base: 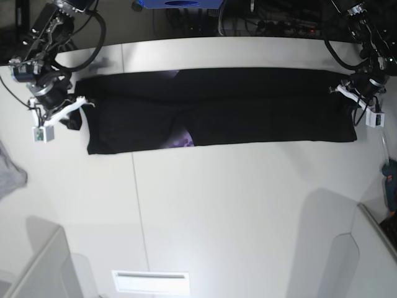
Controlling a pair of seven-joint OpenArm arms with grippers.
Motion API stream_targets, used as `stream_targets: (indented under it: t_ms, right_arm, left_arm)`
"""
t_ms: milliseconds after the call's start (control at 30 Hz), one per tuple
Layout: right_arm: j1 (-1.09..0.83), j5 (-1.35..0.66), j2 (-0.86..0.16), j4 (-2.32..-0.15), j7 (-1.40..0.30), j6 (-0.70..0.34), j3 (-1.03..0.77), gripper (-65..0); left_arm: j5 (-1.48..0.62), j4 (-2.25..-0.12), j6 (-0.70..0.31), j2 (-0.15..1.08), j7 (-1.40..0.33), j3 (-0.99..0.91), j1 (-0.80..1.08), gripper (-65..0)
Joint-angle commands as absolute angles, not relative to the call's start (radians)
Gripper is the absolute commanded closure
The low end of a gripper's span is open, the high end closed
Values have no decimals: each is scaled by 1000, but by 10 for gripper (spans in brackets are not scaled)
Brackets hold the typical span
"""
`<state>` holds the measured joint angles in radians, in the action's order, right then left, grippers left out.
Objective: Fold the T-shirt properly
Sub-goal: 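Lift the strip end with the left gripper and fold it toward the middle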
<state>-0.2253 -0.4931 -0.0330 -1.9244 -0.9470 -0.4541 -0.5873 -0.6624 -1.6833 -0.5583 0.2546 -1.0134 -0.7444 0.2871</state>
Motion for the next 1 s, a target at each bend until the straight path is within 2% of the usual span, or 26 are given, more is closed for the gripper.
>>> stream_targets:
  t_ms: [0,233,500,967]
  right_arm:
    - [-216,-510,-44,-1945,-924,-460,-590,0]
    - [-216,-510,-42,-1945,-924,-460,-590,0]
    - [-217,-510,-24,-1946,-924,-460,-590,0]
    - [-219,-510,-24,-1946,-924,-460,-590,0]
  left_arm:
    - [-674,-1728,-565,266,-1001,-750,302,0]
    - [-674,-1900,-564,237,-1004,-687,374,0]
    - [-674,-1922,-561,183,-1004,-518,367,0]
    - [-680,-1914,-398,162,-1003,-209,286,0]
